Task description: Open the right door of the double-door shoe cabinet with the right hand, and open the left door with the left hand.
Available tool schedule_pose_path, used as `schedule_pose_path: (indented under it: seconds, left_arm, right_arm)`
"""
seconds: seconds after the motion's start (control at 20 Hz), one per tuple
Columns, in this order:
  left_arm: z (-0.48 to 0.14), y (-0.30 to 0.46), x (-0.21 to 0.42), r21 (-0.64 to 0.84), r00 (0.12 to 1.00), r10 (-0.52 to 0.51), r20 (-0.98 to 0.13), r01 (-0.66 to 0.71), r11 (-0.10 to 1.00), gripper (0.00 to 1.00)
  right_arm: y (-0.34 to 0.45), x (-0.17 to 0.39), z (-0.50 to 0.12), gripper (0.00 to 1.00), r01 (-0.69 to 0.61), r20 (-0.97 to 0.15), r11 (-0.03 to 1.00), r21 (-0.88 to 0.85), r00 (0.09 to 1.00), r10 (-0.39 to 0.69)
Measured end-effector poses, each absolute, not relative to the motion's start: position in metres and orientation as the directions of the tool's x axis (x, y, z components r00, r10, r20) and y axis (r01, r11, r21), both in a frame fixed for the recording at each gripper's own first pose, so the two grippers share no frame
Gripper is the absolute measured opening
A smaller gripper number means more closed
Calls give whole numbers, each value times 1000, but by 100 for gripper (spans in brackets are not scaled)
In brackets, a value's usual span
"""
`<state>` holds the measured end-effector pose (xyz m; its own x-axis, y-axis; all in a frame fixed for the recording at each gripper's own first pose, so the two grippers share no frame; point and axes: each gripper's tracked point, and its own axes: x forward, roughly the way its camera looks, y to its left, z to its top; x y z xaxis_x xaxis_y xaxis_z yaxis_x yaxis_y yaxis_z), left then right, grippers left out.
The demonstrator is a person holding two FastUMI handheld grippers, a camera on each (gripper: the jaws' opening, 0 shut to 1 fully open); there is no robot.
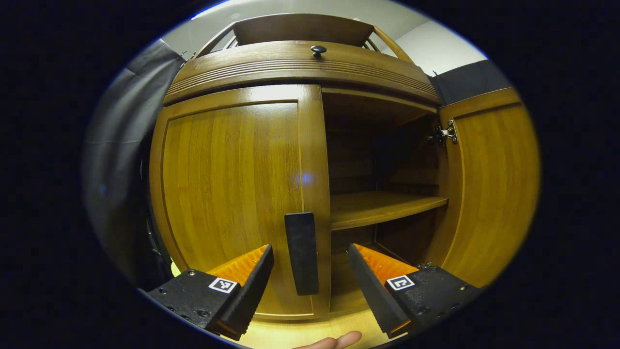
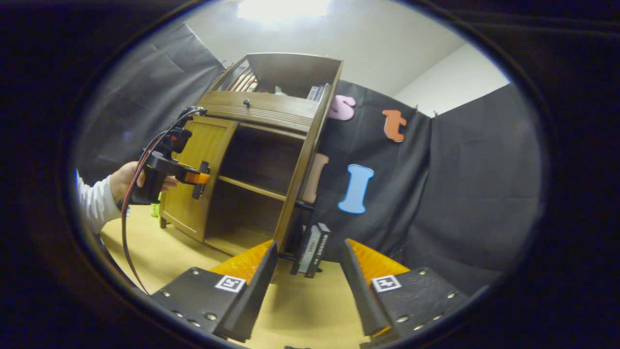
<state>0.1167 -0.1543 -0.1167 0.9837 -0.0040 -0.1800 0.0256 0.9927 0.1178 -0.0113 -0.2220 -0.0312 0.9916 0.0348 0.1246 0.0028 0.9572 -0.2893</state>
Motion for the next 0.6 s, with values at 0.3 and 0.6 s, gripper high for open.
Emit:
schedule_pose_path:
  seconds: [0.3,0.6]
  left_arm:
    - [-121,-151,135,88,983,-2,-185,18,996,94]
    - [-123,-145,151,24,987,-63,-150,67,997,46]
  right_arm:
    - [-274,-66,-28,98,114,127,977,180,982,-138]
    - [-310,-125,-28,100,247,146,955,166,951,-272]
